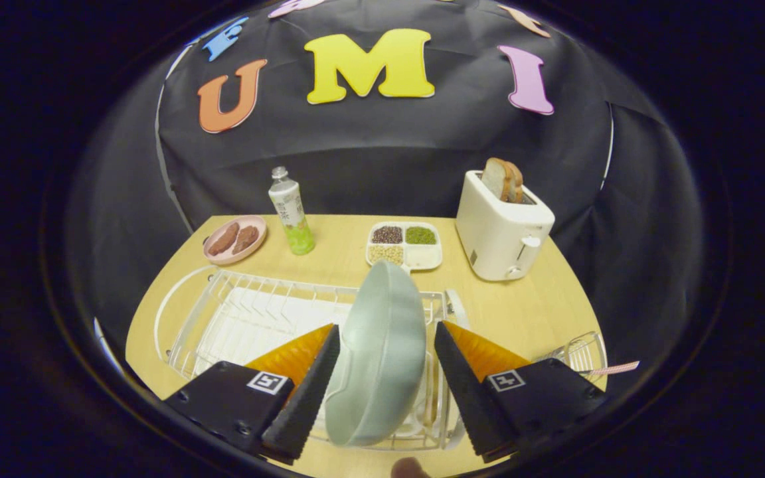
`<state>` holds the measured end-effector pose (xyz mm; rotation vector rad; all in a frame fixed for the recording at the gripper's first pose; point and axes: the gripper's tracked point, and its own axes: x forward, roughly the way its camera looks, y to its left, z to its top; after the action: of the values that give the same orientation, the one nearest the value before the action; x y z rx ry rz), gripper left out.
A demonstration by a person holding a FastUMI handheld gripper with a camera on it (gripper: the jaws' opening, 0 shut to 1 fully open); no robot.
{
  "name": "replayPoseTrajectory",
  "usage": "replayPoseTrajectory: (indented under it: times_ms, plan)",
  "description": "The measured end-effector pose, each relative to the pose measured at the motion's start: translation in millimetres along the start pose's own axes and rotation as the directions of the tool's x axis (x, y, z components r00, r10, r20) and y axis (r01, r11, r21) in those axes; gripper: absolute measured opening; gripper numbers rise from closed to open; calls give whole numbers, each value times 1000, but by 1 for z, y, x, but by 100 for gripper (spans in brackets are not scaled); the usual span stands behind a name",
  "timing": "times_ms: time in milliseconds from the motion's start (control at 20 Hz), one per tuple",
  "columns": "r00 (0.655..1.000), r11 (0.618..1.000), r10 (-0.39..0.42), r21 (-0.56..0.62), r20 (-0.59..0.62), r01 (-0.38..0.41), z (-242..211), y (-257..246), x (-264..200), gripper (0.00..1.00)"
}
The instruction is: Take the plate from the dish rack, then take the spoon from the basket and place it into the plate.
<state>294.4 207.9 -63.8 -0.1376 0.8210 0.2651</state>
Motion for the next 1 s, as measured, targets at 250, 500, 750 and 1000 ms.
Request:
replayPoseTrajectory:
  times_ms: [250,500,750,1000]
  plan:
    - [998,998,15,65,-56,-11,-10,17,14,70]
    - [991,989,-104,94,-88,113,-12,16,17,46]
    - [969,972,-229,39,-92,233,-8,15,12,40]
    - [936,935,-352,-30,14,352,20,5,-2,35]
